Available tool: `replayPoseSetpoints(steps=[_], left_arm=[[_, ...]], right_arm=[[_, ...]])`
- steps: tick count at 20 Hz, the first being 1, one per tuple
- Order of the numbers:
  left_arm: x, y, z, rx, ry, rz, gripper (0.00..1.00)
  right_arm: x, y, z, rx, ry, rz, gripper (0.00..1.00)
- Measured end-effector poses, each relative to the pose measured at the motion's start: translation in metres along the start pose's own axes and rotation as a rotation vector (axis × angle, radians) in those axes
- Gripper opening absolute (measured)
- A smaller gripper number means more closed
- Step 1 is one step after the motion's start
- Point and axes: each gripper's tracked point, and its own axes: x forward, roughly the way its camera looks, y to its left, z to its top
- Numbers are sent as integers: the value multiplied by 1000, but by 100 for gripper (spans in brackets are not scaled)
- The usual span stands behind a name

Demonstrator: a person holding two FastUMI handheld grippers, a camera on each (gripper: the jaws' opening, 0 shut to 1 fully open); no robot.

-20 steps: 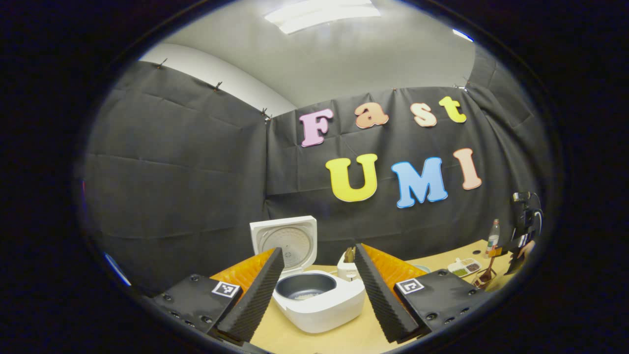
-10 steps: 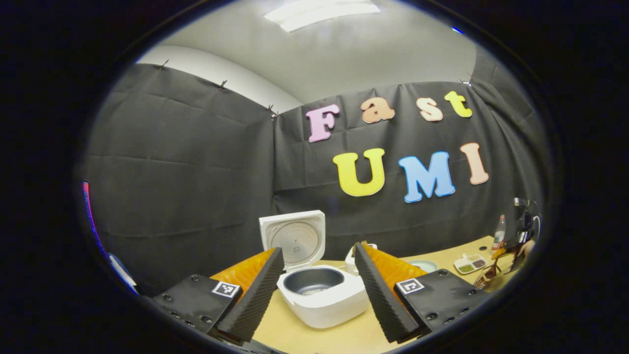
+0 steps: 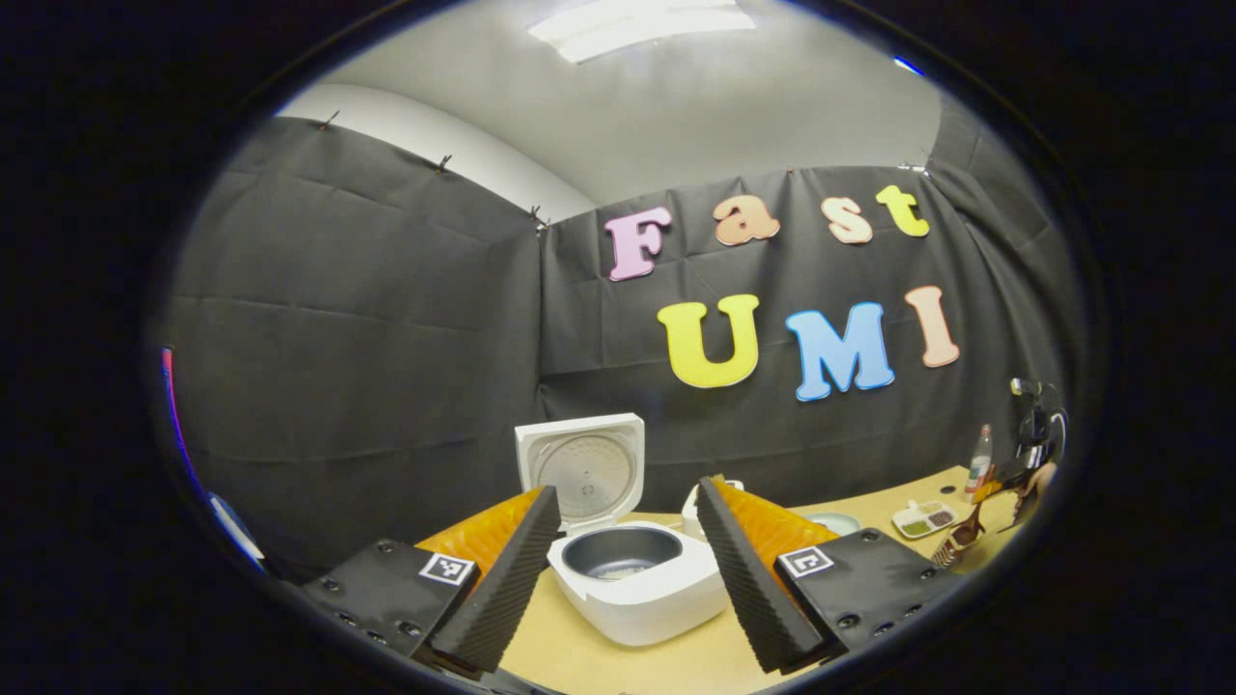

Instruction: Close the left gripper, press the button to open the rice cooker; take a wooden spoon from the chopstick holder with the right hand, scoop a spoonful of rice and pour it into the rice cooker, then put the wooden spoon back into the chopstick holder.

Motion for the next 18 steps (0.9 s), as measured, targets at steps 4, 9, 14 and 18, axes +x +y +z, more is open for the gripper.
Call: replayPoseSetpoints(steps=[4,9,14,18], left_arm=[[7,6,-3,-24,-5,-37,98],[17,18,-7,-33,-8,-92,98],[27,37,-20,-62,4,-129,98],[34,55,-23,-63,2,-145,99]], right_arm=[[-25,11,15,-42,-62,-25,13],[-60,31,32,-77,-149,-51,13],[-90,67,35,-63,-198,-27,12],[-98,101,30,-53,-220,7,12]])
